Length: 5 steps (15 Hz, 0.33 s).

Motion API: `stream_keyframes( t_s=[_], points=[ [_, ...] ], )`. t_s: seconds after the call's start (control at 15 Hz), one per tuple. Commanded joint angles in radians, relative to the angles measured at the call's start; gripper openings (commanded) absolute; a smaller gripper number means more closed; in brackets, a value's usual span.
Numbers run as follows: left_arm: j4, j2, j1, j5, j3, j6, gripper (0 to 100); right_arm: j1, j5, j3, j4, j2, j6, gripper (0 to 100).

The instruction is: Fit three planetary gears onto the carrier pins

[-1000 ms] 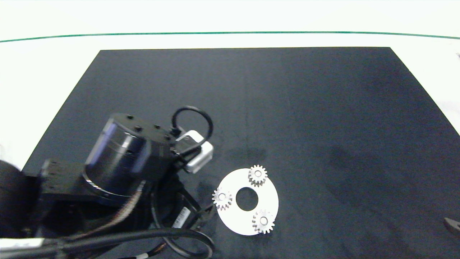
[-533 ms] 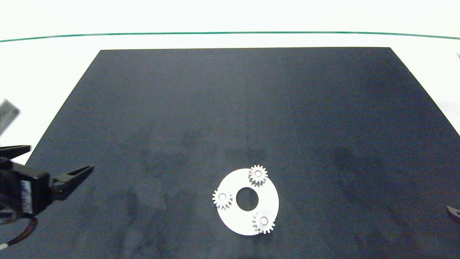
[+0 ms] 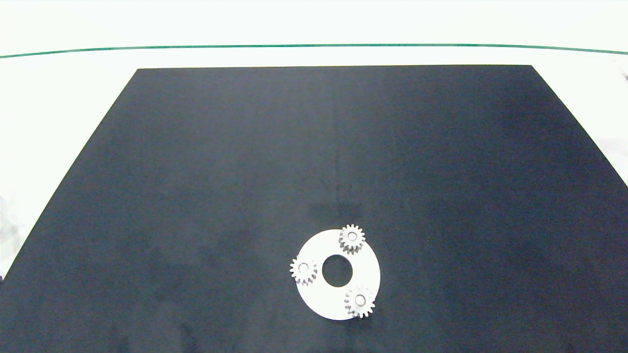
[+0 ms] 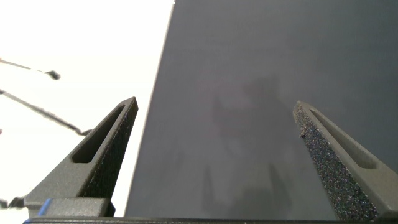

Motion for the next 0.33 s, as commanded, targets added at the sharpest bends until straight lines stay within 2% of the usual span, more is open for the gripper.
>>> stream_keyframes(
  t_s=[0.07, 0.2, 0.27, 0.33],
  points=[
    [0.002, -0.275, 0.092, 0.002, 0.146, 0.003, 100, -0.244, -0.026, 0.126, 0.003, -0.298, -0.014, 100],
    [0.007, -0.373, 0.110, 0.002, 0.190, 0.003, 100, -0.306, -0.028, 0.167, 0.002, -0.400, -0.009, 100],
    [0.027, -0.416, 0.123, 0.004, 0.207, 0.003, 100, -0.295, -0.054, 0.187, -0.004, -0.429, 0.002, 100],
    [0.044, -0.441, 0.115, 0.004, 0.224, 0.000, 100, -0.295, -0.091, 0.193, -0.014, -0.430, 0.038, 100]
  ],
)
